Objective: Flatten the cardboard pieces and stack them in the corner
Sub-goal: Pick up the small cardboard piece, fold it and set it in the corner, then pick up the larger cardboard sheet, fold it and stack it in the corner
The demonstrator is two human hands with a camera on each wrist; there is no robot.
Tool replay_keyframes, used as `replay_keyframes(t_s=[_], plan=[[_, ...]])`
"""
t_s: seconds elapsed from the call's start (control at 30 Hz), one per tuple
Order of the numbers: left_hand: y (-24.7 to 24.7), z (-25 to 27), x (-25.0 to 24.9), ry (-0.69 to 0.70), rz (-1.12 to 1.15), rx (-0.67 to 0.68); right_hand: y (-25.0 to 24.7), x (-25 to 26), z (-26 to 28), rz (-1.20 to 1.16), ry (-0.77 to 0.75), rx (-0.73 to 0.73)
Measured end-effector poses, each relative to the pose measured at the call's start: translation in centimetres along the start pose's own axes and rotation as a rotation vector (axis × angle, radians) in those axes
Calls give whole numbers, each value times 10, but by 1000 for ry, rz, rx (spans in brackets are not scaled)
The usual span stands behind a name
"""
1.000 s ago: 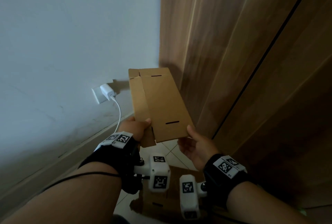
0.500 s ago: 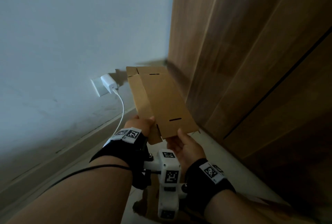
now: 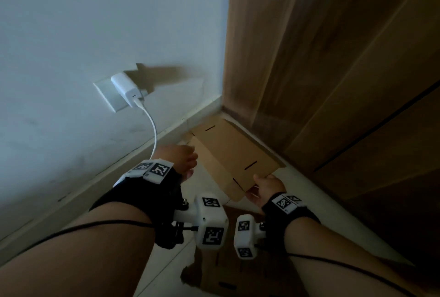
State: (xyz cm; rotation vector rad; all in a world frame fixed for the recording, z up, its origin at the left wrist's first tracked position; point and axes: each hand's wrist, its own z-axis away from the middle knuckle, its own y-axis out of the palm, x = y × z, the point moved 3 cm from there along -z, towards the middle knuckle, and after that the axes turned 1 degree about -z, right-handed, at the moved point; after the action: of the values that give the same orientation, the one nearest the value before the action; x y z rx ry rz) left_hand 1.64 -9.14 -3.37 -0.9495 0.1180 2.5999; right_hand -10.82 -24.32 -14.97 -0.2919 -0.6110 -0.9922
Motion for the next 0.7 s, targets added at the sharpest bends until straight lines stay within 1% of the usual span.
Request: replay_keyframes(t_s=[0.2,0.27,0.3,0.4,0.53,0.7], plan=[[-8,-36,23,-30,134,54,-2,-9,-45,213,76,-37],[-11,-42,27,-44,138,29,-5,-11,-58,294,49,-65],[-13,-43,28,-48,133,-10,-5,-11,-63,323,28,-65],[-15,-47,34,-26,90,-57,-5,-9,-74,322,-18,-58],[-16,-52,37,-38,59,-56,-6,-12,-86,423,11,-59],[-15,-57,39,-29,49,-61,-13,-21,-91,443,35,-58]])
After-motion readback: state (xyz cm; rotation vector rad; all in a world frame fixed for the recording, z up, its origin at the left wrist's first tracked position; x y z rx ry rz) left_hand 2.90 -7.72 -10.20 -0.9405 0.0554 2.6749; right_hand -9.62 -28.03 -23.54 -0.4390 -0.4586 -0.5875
